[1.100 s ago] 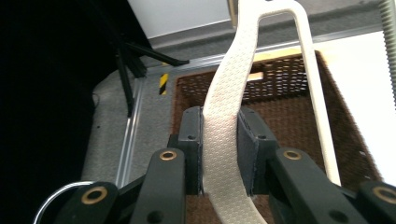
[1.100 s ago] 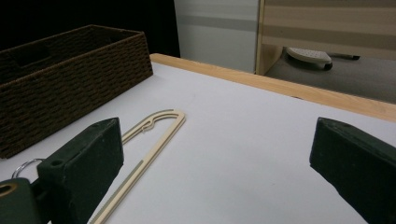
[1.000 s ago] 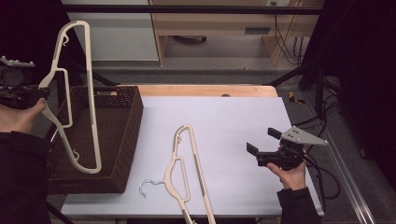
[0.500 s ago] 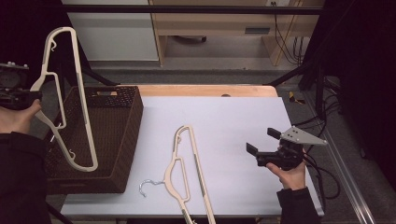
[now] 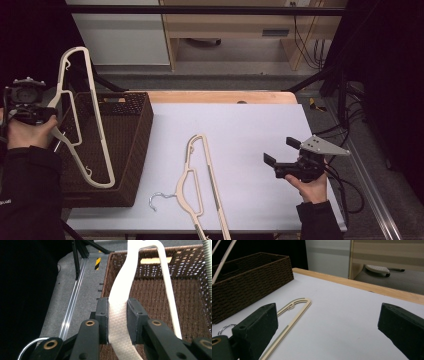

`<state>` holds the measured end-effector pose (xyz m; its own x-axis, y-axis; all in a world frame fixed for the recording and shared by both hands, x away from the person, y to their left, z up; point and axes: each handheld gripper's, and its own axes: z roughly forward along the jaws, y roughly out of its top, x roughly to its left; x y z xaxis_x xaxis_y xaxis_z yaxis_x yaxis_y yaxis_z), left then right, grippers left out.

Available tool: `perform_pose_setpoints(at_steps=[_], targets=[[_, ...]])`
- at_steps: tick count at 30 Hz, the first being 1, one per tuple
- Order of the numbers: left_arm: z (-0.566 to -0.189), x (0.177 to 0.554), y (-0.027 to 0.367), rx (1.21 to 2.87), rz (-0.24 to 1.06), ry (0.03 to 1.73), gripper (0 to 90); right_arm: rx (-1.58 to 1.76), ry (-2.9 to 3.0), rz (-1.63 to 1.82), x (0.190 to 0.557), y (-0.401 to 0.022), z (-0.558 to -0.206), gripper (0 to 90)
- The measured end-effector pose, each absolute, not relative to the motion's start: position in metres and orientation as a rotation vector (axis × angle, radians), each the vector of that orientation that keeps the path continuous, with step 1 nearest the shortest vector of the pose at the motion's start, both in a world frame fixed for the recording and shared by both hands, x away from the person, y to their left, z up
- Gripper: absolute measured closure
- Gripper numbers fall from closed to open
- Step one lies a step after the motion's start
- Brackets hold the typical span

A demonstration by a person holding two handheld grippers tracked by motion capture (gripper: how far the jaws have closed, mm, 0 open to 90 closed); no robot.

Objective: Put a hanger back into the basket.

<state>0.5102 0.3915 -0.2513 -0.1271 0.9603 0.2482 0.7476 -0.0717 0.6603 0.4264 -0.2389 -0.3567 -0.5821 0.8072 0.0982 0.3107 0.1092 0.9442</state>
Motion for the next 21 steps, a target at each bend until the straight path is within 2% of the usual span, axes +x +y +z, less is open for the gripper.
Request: perform_pose_setpoints(at_steps=[6, 10, 21], targets=[[-0.255, 0.511, 0.386, 1.901, 1.071, 1.894, 72.8, 1.087, 1.946, 1.479, 0.427, -0.238, -0.357, 3.2], [-0.258, 0.512, 0.380, 1.973, 1.148, 1.827, 72.7, 1.087, 1.946, 1.478, 0.427, -0.238, -0.357, 3.1], [-0.262, 0.511, 0.368, 2.087, 1.225, 1.606, 72.8, 1.087, 1.949, 1.480, 0.427, -0.238, -0.357, 3.2]])
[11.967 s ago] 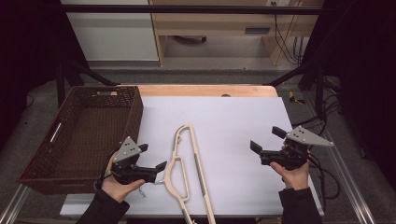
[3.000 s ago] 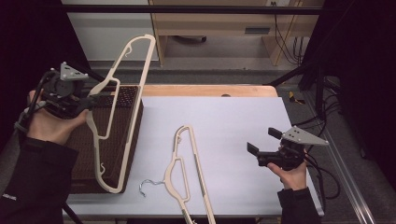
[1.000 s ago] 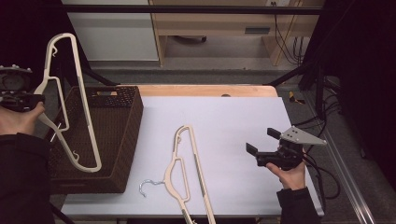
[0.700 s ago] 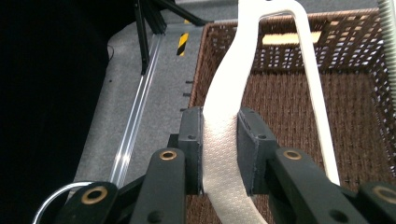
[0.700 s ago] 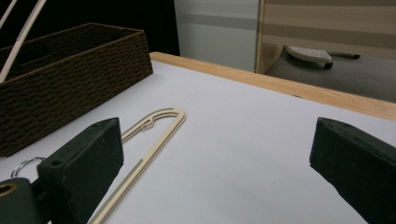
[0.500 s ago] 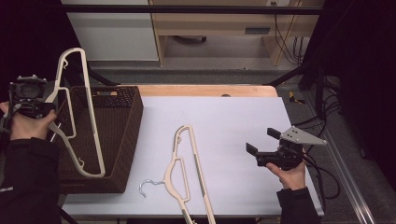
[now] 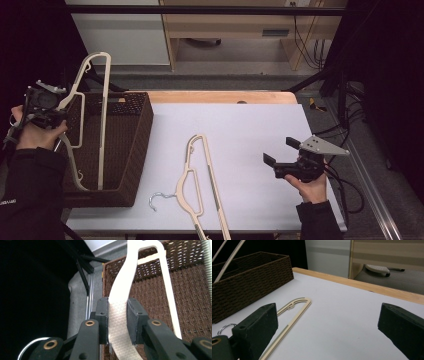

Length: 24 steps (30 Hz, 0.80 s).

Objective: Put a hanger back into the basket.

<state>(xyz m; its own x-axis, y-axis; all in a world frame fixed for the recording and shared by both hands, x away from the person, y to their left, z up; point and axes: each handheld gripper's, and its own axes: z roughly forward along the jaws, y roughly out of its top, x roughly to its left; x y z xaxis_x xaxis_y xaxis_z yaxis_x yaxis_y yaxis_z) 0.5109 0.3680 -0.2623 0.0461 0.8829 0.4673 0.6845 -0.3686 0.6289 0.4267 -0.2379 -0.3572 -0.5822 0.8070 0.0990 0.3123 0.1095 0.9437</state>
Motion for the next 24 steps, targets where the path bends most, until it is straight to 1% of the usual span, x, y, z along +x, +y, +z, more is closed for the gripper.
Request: perform_pose_setpoints(at_steps=[3, 7, 11, 15, 24], targets=[[-0.264, 0.511, 0.367, 2.122, 1.236, 1.564, 72.7, 1.087, 1.949, 1.480, 0.427, -0.238, -0.357, 3.2], [-0.268, 0.511, 0.365, 2.182, 1.288, 1.517, 72.8, 1.087, 1.949, 1.477, 0.427, -0.238, -0.358, 3.2], [-0.271, 0.511, 0.367, 2.227, 1.289, 1.474, 72.7, 1.088, 1.951, 1.474, 0.427, -0.237, -0.358, 3.2], [-0.274, 0.512, 0.367, 2.256, 1.286, 1.467, 72.8, 1.084, 1.953, 1.473, 0.427, -0.237, -0.358, 3.2], [-0.280, 0.508, 0.368, 2.300, 1.298, 1.411, 72.8, 1.083, 1.959, 1.472, 0.428, -0.237, -0.359, 3.4]])
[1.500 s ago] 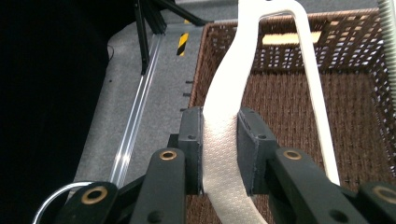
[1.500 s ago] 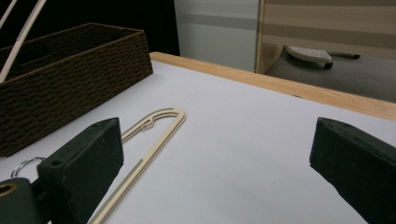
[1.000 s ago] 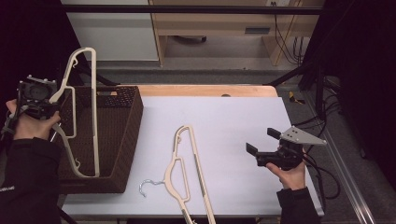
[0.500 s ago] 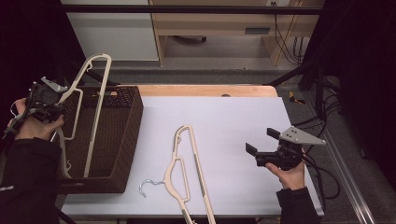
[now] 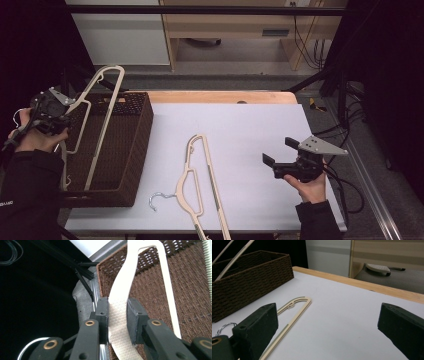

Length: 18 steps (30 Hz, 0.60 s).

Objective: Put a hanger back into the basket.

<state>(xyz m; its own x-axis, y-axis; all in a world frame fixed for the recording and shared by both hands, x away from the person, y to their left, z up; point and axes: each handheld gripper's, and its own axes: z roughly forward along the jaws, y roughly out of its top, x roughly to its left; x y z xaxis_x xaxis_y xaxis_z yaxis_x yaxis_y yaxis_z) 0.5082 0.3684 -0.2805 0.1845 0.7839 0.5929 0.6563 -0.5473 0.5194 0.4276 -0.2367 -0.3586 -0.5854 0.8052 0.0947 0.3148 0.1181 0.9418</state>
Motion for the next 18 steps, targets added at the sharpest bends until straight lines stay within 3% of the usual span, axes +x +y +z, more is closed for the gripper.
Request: perform_pose_setpoints(at_steps=[8, 18], targets=[[-0.285, 0.508, 0.363, 2.360, 1.313, 1.332, 72.8, 1.083, 1.962, 1.473, 0.428, -0.236, -0.359, 3.4], [-0.291, 0.517, 0.341, 2.523, 1.427, 1.196, 72.8, 1.081, 1.965, 1.469, 0.428, -0.236, -0.359, 3.4]])
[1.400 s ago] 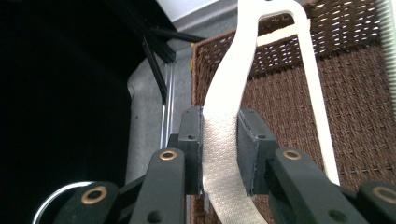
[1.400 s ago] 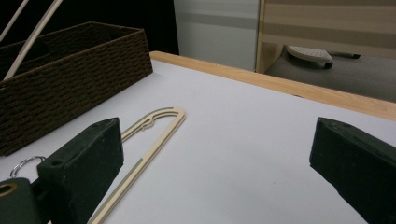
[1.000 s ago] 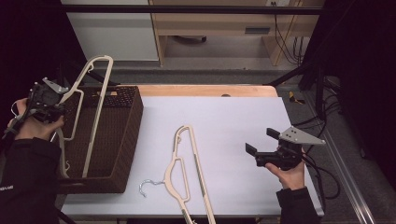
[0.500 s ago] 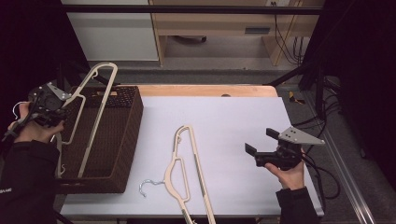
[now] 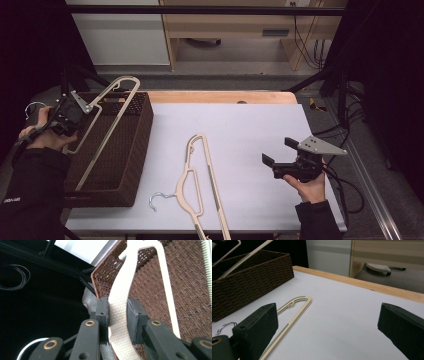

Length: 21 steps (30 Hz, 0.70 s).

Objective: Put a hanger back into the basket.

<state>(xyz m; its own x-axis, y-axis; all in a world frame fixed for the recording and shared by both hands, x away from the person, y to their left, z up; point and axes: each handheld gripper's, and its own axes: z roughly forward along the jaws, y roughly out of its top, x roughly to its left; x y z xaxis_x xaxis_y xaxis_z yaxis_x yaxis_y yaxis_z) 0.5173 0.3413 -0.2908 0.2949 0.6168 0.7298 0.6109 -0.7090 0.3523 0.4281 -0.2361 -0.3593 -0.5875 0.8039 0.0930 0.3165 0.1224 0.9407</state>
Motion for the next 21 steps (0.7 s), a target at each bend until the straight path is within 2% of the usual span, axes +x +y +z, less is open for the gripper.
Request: perform_pose_setpoints(at_steps=[9, 21], targets=[[-0.294, 0.521, 0.345, 2.626, 1.436, 1.170, 72.8, 1.085, 1.963, 1.470, 0.428, -0.236, -0.360, 3.4], [-0.303, 0.525, 0.343, 2.658, 1.454, 1.164, 72.8, 1.073, 1.970, 1.467, 0.429, -0.236, -0.360, 3.7]])
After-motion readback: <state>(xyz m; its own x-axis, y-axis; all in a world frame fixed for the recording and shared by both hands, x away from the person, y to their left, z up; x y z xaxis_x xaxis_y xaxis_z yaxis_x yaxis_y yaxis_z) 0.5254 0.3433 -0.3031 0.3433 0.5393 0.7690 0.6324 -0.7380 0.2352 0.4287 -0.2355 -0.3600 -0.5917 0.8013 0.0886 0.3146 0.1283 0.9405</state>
